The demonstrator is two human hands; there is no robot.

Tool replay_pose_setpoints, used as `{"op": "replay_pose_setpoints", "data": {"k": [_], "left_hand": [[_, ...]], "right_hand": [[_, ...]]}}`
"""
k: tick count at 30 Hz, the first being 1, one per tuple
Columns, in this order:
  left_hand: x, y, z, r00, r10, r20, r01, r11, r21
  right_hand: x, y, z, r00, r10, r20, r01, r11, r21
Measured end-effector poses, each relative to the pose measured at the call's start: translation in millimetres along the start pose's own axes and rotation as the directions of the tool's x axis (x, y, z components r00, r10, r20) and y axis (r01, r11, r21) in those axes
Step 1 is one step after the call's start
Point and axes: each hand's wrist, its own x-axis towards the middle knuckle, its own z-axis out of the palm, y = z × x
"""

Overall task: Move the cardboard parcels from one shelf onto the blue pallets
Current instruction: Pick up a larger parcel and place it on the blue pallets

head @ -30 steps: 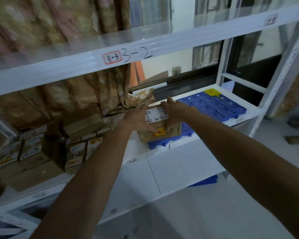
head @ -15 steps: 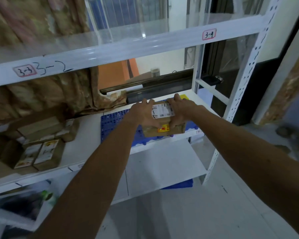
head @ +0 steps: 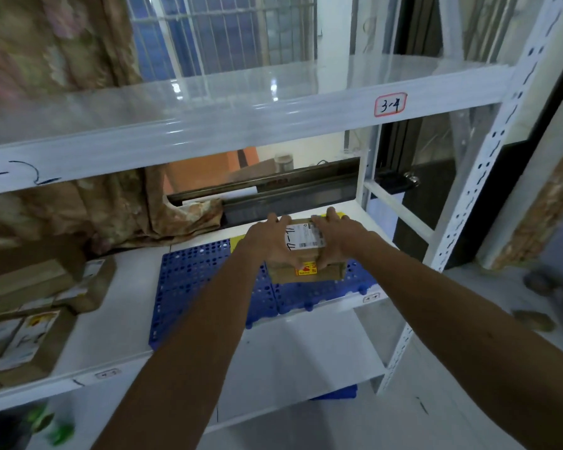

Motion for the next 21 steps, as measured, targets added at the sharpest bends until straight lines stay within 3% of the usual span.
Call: {"op": "replay_pose_setpoints", "data": {"k": [14,21], "left_hand": [[48,-18,0,0.986,-0.031,-0.162,0.033,0.999,0.010],[65,-24,14,0.962,-0.172,-0.214,0.153,0.983,-0.103]], "right_hand": [[79,18,2,0.989,-0.098,-0.114,0.105,0.993,0.053],[111,26,8,0.986,-0.156,-0.064,0.158,0.987,0.031]]}}
